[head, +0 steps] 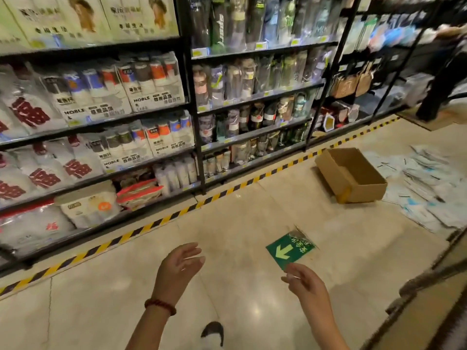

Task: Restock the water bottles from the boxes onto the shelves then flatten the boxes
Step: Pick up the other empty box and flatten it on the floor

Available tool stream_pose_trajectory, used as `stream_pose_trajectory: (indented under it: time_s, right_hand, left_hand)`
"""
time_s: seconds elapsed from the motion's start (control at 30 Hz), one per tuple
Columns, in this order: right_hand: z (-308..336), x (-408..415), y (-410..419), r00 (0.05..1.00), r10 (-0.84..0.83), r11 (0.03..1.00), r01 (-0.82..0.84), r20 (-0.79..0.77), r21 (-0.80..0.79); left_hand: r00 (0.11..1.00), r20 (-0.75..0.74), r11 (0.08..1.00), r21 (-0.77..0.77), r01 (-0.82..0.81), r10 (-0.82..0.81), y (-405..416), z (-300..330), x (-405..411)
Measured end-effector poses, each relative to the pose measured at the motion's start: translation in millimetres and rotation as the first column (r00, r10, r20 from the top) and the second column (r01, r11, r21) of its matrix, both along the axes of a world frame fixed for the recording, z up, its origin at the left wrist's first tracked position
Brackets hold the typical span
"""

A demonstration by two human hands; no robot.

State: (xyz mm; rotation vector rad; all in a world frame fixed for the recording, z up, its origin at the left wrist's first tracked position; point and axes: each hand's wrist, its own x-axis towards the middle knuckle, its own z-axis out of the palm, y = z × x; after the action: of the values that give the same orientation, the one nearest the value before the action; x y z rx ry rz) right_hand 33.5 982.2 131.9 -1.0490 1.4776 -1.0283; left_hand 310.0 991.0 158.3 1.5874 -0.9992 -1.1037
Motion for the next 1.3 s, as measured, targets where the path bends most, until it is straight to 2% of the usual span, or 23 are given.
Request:
stream_pose_trajectory:
  time_s: [0.2,0.43,0.57,0.77,0.87,1.1,1.3]
  right_hand:
    - [12,3,-115,0.984,-0.179,0.983,0.178,-0.022,-0.048]
    - [-21,-41,-204,0.947,-0.314,0.947,0.318,-0.067,0.052]
    - [-34,-86,-284,0.924,-0.381,0.923,0.383,-0.048,0.045]
    - [4,-175,-421,0.893,-0.45,0.892,0.45,-0.004,-0.042]
    - [12,-215,-474,0.876,-0.483,0.874,0.482,-0.005,-0.058]
    - [-5,-276,-565,0.838,-0.545,0.837,0.545,-0.022,0.041]
    - [-21,-325,-675,0.79,-0.611,0.787,0.613,-0.042,0.077]
  left_hand:
    - [0.976,0.039,0.977,-0.013,0.214,-0.213,-163,18,-1]
    - [0.937,-0.03,0.93,0.112,0.349,-0.348,-288,-13,-55]
    - [0.908,-0.047,0.899,0.125,0.419,-0.417,-381,-25,-109]
    - [0.846,0.042,0.847,-0.011,0.532,-0.531,-555,16,-221]
    - [0.831,0.063,0.829,-0.058,0.557,-0.553,-617,27,-267]
    - [0.829,-0.016,0.829,0.029,0.559,-0.558,-714,1,-337]
    - [0.765,-0.029,0.761,0.084,0.643,-0.644,-851,-11,-398]
